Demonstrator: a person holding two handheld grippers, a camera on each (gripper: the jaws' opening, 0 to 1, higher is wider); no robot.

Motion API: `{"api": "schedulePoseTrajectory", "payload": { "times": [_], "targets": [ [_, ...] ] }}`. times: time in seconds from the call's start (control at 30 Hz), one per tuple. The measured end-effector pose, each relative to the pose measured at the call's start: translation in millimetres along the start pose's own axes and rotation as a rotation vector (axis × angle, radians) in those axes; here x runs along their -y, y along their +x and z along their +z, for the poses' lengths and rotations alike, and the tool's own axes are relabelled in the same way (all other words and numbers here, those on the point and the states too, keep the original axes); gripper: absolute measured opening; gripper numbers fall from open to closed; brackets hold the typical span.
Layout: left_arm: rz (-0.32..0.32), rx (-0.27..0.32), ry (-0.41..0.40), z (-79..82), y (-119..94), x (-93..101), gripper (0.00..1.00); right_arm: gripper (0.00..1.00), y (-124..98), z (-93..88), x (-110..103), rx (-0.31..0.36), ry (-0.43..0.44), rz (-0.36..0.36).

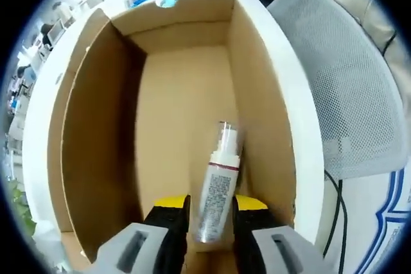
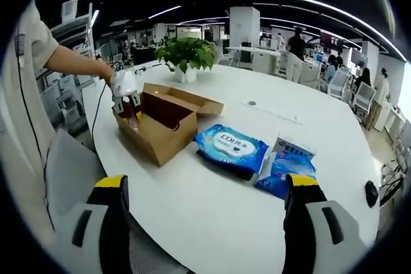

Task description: Operate the shoe box by opening the lid, removing the specified soft item, and placing it in the target area until the item is outside and the box remains undamaged.

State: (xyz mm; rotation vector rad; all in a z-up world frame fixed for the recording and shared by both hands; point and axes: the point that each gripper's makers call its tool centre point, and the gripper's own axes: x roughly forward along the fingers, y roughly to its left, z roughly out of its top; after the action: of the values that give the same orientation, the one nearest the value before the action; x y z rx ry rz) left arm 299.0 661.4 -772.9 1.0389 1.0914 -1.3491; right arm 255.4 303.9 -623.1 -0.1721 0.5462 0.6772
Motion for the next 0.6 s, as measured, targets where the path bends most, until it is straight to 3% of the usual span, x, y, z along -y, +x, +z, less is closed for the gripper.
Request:
{"api": "schedulePoseTrajectory", "payload": {
  "times": [0.27, 0.6],
  "targets": [
    [0.031, -0.002, -0.013, 1.3, 7.2, -2.7, 0.21, 0.96, 0.7, -2.5, 0.9, -0.001, -0.001, 0.001],
    [0.067, 0.016, -0.090, 4.8, 11.7, -8.1, 0.20, 0.96, -4.6, 3.2, 2.2, 0.026, 0.002, -0.007]
  ]
}}
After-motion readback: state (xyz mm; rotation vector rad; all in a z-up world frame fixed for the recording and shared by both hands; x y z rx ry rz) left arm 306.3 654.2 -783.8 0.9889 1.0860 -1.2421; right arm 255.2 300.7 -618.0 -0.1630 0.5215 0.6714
